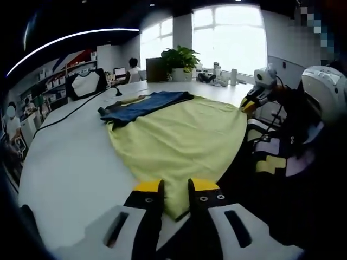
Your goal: Fold the garment on the visible template until the final outline fits inside the template.
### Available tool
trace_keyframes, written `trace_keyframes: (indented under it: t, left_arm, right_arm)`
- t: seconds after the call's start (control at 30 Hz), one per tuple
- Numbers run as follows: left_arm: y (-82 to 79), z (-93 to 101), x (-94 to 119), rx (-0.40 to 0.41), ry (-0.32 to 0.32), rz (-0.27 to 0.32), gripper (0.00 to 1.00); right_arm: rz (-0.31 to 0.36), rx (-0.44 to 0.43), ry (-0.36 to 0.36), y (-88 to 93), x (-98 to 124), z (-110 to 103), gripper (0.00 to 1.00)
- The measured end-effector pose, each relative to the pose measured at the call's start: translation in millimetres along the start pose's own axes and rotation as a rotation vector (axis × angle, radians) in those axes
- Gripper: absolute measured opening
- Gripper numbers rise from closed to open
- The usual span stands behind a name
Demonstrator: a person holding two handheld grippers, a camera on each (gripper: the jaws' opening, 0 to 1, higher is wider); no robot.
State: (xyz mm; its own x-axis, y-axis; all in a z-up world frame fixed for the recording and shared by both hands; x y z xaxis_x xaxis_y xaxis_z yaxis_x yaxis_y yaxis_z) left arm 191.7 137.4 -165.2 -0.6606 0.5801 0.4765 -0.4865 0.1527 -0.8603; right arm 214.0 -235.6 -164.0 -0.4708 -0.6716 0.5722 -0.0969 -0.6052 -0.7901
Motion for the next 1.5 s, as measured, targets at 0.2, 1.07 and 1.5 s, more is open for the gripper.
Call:
trace_keyframes:
  t: [0.2,1.07,1.5]
  left_arm:
    - [-0.2,-1.9,0.4,-0.054,-0.019,0.002,0.01]
    - [-3.6,9.1,-8.0,-0.045,0.063,0.071,0.45]
    - [0.0,8.0,-18.0,0.045,0.059,0.165,0.37]
  right_arm:
    - [-0.008,0.029,0.021,-0.5,-0.3,-0.7,0.01]
    - [-0.023,0.018,0.023,-1.9,-1.3,1.6,0.0]
    - [-0.016,0.003,0.018,-1.0,-1.3,3.6,0.01]
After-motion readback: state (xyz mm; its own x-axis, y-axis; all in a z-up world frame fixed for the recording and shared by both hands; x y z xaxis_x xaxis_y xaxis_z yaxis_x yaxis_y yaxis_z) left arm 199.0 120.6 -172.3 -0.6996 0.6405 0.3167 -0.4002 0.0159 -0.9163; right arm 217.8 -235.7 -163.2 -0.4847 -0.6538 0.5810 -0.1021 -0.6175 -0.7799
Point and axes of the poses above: the point that each gripper's makers call its tool centre point, and the gripper's own axes: x roughly backward along the fingers, z roughly to its right, y roughly out of its underside, the point moved 5 cm from there along x, roughly backward along the fingers, and after that the axes turned 14 degrees about x, right-handed, at the moved point
